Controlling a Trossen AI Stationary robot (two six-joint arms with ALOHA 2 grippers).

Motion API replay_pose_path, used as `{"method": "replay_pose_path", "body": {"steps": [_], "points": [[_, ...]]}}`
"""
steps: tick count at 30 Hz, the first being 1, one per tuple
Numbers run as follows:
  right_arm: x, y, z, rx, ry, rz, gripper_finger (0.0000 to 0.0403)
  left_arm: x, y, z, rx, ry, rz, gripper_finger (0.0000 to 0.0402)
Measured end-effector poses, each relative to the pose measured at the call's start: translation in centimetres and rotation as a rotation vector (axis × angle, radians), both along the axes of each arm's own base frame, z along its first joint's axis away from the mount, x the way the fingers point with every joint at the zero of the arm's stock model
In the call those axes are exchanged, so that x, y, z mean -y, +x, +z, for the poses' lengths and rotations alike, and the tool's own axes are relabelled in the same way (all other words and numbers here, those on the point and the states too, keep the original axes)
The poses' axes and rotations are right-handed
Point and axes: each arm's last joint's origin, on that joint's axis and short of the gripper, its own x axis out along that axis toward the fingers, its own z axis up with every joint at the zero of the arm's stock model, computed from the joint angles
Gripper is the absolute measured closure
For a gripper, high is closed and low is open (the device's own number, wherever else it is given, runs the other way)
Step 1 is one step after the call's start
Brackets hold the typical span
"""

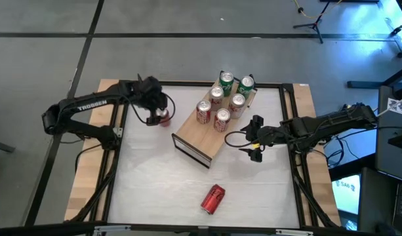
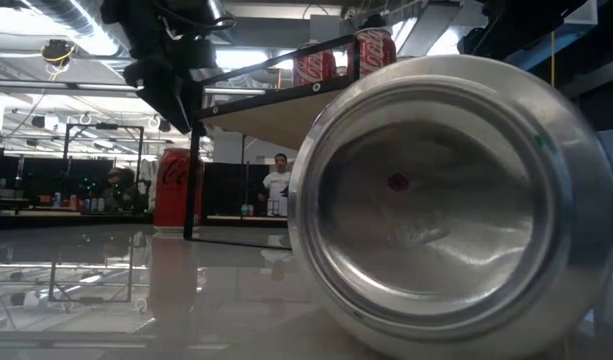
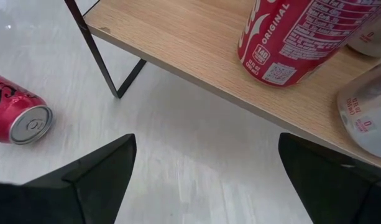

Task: Place canned beverage on shelf
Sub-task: Put the left red-black soda can on the shelf

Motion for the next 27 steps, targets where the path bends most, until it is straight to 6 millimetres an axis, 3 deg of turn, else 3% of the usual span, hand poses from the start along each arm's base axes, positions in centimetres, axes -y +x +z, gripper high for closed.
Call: {"method": "replay_pose_path", "body": {"steps": [7, 23, 27], "points": [[0.0, 0.0, 0.0, 0.000, 0.000, 0.000, 0.0015, -0.7, -1.0, -0.3, -0.056, -0.028, 0.009, 0.0008], [0.0, 0.0, 0.0, 0.000, 0.000, 0.001, 0.0015, -0.5, -0.9, -0.3, -0.032, -0.058, -0.097, 0.0008], [0.0, 0.0, 0.0, 0.000, 0.001, 0.001, 0.0015, -0.4, -1.1, -1.1, -0.059, -0.059, -0.110, 0.0008]]}}
